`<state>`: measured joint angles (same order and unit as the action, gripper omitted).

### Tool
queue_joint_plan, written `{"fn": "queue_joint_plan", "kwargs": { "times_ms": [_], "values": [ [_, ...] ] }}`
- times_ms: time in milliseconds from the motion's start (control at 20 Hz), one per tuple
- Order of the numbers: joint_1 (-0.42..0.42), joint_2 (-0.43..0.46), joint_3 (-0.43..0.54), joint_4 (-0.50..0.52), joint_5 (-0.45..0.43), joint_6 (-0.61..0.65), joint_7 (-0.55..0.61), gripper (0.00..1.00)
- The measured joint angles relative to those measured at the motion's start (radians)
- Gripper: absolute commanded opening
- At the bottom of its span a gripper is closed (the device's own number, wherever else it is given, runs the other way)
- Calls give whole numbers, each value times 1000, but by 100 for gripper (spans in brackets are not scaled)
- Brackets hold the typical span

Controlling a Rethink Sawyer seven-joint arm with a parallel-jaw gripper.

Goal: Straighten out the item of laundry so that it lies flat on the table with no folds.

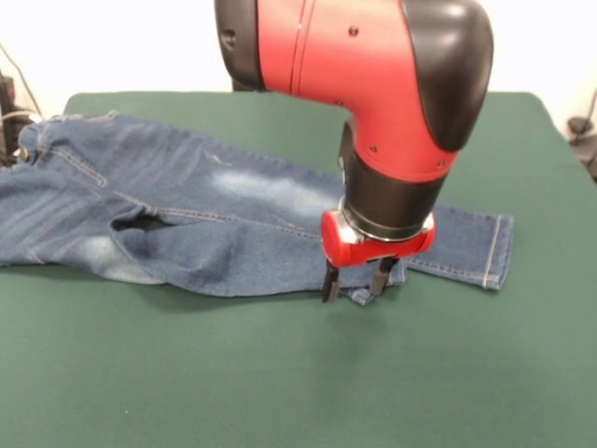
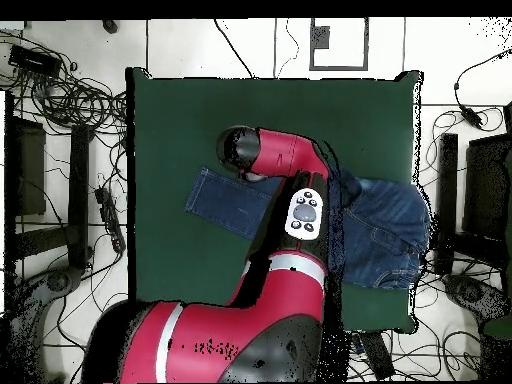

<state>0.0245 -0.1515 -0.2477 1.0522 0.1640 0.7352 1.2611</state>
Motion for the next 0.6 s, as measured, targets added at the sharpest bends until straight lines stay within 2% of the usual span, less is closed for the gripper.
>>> {"fn": "queue_joint_plan", "kwargs": {
  "times_ms": [600],
  "values": [
    [-10, 22, 5, -22, 16, 5, 0, 100]
  ]
}}
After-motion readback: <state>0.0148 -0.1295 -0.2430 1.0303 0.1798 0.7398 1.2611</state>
